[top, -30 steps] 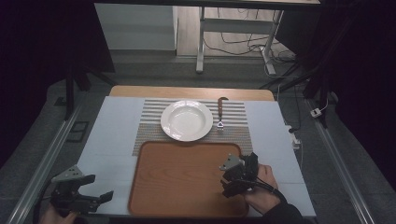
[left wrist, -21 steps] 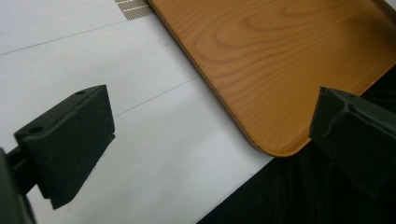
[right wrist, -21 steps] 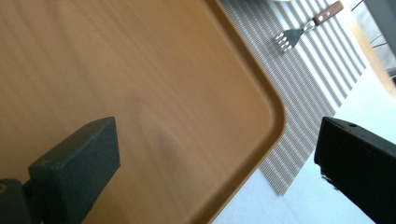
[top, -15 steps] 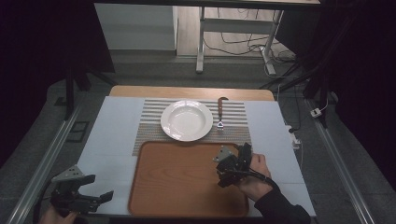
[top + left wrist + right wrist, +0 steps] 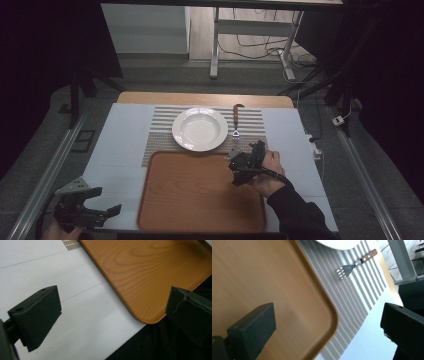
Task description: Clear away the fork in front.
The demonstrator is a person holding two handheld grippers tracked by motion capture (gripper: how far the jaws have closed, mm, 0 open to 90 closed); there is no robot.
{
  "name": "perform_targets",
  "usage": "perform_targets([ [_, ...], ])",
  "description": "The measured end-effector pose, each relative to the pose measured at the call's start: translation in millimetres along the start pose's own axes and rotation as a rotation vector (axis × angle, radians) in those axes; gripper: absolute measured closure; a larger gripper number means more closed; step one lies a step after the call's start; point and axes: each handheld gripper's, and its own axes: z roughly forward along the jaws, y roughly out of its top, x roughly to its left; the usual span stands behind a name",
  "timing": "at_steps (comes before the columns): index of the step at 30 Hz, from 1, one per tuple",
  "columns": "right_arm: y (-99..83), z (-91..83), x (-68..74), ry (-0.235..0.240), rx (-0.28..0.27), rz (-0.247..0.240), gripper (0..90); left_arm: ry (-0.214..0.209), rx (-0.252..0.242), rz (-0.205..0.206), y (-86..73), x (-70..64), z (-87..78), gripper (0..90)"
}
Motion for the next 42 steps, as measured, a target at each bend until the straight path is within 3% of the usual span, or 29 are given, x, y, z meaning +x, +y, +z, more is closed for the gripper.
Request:
perform_targets([
  [11,16.8,24.7,-17.4,-0.038,0.026,-0.021,0.3,-0.004,0.002,-0.004,0.1,0.5,0.1,0.1],
  [15,22.5,38.6,-24.9,-0.058,0.040,-0.052,3.8,-0.006,0.001,-0.005,0.1,0.7,0.1,0.1],
  [20,24.7,47.5,-30.9,-0.079,0.047,-0.056,7.9,-0.009,0.002,-0.006,0.0,1.2,0.2,0.1],
  [34,30.7,82.2,-33.8,-0.076,0.088,-0.133,30.8,-0.011,0.008,-0.006,0.2,1.4,0.6,0.2],
  [37,32.4,89.9,-31.2,-0.079,0.095,-0.177,39.4,-0.011,0.008,-0.006,0.2,1.5,0.6,0.3],
  [42,33.7,99.0,-27.4,-0.076,0.118,-0.208,50.9,-0.012,0.010,-0.006,0.1,1.4,0.6,0.3],
])
